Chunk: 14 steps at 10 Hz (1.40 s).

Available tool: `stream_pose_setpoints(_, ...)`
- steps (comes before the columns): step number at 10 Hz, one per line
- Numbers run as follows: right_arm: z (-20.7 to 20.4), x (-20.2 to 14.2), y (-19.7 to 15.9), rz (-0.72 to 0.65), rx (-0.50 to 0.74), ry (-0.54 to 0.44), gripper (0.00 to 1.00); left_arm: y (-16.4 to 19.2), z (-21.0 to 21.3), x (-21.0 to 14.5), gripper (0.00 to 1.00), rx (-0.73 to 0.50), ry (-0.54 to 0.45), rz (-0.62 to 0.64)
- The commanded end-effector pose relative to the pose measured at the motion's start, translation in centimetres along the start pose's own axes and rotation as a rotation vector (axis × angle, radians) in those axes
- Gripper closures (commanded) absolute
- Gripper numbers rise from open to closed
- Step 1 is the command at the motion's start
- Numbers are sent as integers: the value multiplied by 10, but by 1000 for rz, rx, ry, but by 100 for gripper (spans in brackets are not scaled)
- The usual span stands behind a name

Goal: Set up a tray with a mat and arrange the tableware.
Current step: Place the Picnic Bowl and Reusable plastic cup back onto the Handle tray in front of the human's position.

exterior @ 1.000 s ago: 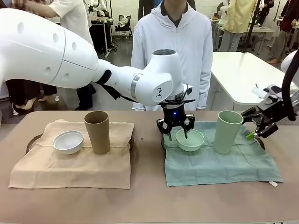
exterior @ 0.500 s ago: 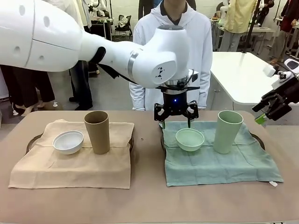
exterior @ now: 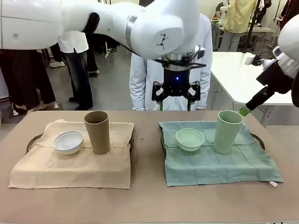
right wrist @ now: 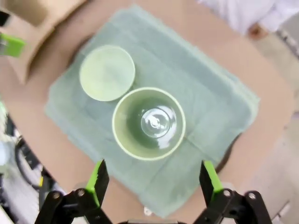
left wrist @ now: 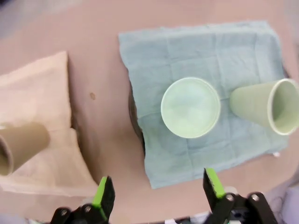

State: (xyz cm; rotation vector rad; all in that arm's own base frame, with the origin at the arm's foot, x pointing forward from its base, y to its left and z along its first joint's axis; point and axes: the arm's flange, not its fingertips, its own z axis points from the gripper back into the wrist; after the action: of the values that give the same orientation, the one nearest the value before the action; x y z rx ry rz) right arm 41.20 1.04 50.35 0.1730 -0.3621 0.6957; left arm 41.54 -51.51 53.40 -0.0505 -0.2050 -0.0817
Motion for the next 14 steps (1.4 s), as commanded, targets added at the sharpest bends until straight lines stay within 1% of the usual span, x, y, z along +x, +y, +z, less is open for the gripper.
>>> stream_pose_setpoints(1, 25, 12, 32, -60, -109, 117, 0, 5, 20, 3, 0, 36, -43, 43)
stream_pose_setpoints(3, 48, 14, 48, -147, -210, 202, 0, 14, 27, 6, 0, 47, -53, 88)
stream_pose_setpoints(4, 60, 11, 42, -165, -223, 219, 0, 7, 25, 6, 0, 14, -32, 34)
stream_pose_setpoints(5, 41, 11, 40, -101, -191, 128, 0, 7, 25, 6, 0, 14, -32, 34)
stream_pose_setpoints(14, 41, 11, 40, -101, -191, 128, 0, 7, 25, 6, 0, 14, -32, 34)
